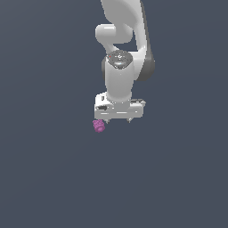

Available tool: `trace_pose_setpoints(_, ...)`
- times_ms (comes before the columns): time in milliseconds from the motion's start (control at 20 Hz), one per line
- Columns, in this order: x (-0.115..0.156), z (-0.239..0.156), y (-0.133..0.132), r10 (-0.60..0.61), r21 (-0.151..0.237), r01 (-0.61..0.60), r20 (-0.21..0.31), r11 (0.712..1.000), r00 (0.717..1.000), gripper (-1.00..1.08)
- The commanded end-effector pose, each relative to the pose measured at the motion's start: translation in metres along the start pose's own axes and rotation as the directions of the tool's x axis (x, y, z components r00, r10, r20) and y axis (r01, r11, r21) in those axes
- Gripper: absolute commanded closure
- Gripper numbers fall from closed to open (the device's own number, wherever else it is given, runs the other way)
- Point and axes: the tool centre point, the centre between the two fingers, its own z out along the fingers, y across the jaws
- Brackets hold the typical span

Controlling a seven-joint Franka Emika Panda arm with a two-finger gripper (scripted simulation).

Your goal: Pick up the object and move it to a goal position.

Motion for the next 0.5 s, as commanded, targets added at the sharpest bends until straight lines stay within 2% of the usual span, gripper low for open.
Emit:
trace_pose_setpoints(0,0.0,0.0,0.0,0.0,0.0,0.0,0.0,1.0,1.0,-0.92)
trace_pose_setpoints(450,0.007,-0.018,0.021,0.03,0.011,-0.029,-0.035,1.0,0.999,-0.92)
